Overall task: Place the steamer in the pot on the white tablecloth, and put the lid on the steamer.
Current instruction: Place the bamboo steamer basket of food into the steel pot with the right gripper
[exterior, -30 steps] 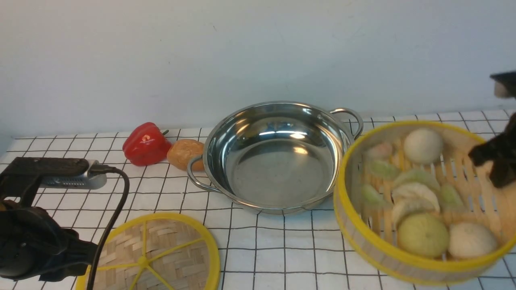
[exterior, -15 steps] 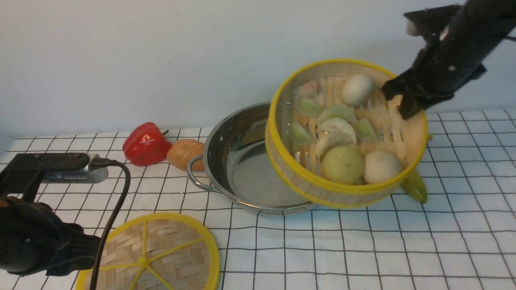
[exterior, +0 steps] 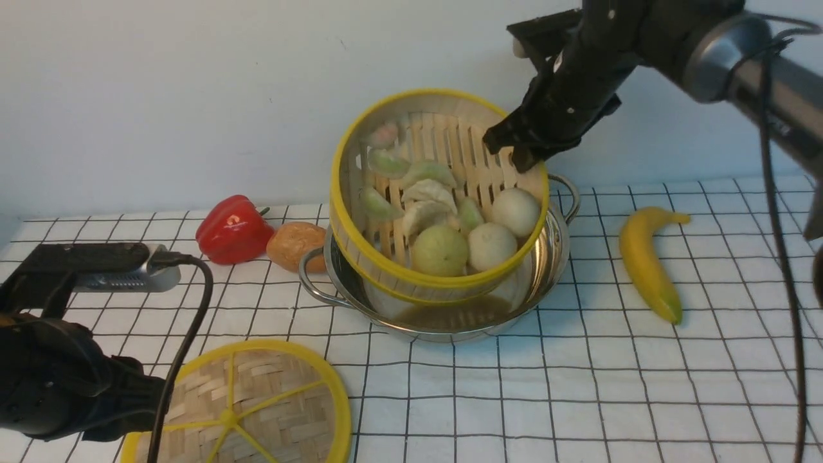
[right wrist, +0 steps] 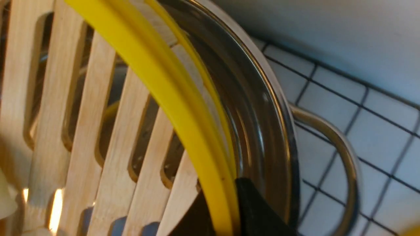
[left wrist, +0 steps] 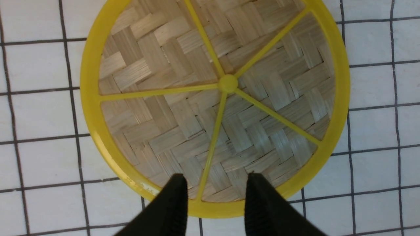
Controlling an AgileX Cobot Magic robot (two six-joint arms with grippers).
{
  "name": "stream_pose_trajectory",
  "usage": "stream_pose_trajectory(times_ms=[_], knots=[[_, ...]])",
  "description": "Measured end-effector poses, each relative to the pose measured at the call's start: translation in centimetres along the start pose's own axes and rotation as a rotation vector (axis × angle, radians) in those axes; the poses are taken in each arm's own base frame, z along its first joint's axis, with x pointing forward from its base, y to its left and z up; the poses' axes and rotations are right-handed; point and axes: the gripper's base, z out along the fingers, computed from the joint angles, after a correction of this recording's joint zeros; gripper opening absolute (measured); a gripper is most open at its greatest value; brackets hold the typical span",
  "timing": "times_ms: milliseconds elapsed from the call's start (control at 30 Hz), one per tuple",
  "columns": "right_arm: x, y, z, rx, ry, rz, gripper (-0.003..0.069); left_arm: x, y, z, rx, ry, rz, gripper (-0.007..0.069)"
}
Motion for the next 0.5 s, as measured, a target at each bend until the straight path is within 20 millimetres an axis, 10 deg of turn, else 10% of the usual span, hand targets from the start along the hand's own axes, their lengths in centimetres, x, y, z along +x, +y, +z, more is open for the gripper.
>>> stream_pose_trajectory(times_ms=[500], knots=[[1.1, -0.6, 5.7, 0.010, 0.083, 0.023, 0.0057, 0.0, 0.0, 0.0, 0.003, 0.002, 0.003, 0.0243]])
